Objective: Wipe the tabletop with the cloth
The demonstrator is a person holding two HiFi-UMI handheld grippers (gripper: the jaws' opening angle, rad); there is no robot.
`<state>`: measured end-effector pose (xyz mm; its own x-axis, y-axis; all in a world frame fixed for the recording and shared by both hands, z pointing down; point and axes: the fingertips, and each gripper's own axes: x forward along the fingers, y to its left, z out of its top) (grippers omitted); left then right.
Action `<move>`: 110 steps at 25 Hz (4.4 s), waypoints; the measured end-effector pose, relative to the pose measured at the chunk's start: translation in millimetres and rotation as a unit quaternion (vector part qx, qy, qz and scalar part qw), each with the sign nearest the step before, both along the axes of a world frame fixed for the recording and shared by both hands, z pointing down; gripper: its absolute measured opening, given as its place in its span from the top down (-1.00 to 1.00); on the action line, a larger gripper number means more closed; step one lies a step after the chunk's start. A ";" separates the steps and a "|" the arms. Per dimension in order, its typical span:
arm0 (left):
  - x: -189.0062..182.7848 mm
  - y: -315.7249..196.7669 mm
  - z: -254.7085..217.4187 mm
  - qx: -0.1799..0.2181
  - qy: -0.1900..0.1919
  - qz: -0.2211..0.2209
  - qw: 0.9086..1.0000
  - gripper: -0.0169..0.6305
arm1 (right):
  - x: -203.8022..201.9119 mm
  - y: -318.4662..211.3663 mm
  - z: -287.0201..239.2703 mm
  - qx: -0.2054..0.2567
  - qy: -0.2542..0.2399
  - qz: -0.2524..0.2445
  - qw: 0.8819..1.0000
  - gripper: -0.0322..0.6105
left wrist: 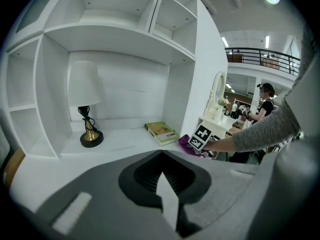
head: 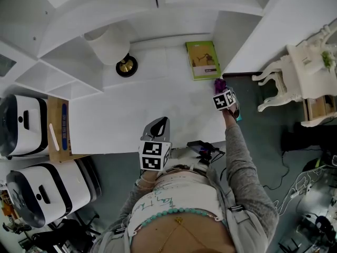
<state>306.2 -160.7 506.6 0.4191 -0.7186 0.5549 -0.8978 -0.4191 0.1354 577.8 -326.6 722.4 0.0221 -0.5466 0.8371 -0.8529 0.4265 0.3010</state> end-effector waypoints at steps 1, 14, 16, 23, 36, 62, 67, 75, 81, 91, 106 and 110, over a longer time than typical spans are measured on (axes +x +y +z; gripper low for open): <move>-0.2 0.0 0.3 0.000 0.000 0.000 1.000 0.93 | 2.2 -0.7 0.1 -0.001 -0.002 0.004 1.000 0.66; 0.8 6.4 2.5 -0.005 0.004 0.010 1.000 0.93 | 16.6 16.1 -1.4 0.011 -0.016 0.034 0.999 0.65; 1.1 6.5 2.4 -0.004 0.005 0.012 1.000 0.93 | 18.1 21.6 -0.9 0.012 -0.015 0.033 0.999 0.66; 0.3 7.0 2.9 -0.002 0.008 0.017 1.000 0.93 | 21.6 38.2 -0.4 0.015 -0.012 0.034 0.999 0.66; 4.9 7.5 3.0 -0.003 0.014 0.032 0.999 0.93 | 28.3 62.3 2.8 0.017 -0.011 0.049 0.999 0.66; 14.1 30.2 1.3 0.004 0.019 0.045 0.999 0.93 | 34.3 104.5 2.4 0.012 0.002 0.053 0.999 0.66; 1.2 33.1 3.1 0.005 0.023 0.027 0.999 0.93 | 33.3 103.7 6.0 0.005 0.019 0.048 0.999 0.66; -21.0 37.1 -0.7 0.004 0.022 0.020 1.000 0.93 | 13.7 107.1 0.7 -0.003 0.005 0.052 0.999 0.66; -46.8 39.7 0.0 0.001 0.025 0.010 1.000 0.93 | -2.9 108.8 -1.5 -0.007 0.004 0.056 0.998 0.66; -78.6 43.6 -1.3 0.002 0.026 0.009 1.000 0.93 | -23.0 113.7 -1.7 -0.014 0.006 0.068 0.998 0.66; -115.7 51.4 -0.1 0.001 0.029 -0.002 1.000 0.93 | -64.8 118.1 -2.9 -0.019 0.001 0.055 0.998 0.66; -127.0 54.3 -1.1 0.003 0.029 -0.010 1.000 0.93 | -75.8 120.0 -2.2 -0.021 -0.002 0.051 0.998 0.66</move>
<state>179.2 -106.4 505.4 0.4367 -0.7305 0.5250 -0.8963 -0.4031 0.1847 502.0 -206.6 720.2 0.0724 -0.5055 0.8598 -0.8943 0.3488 0.2804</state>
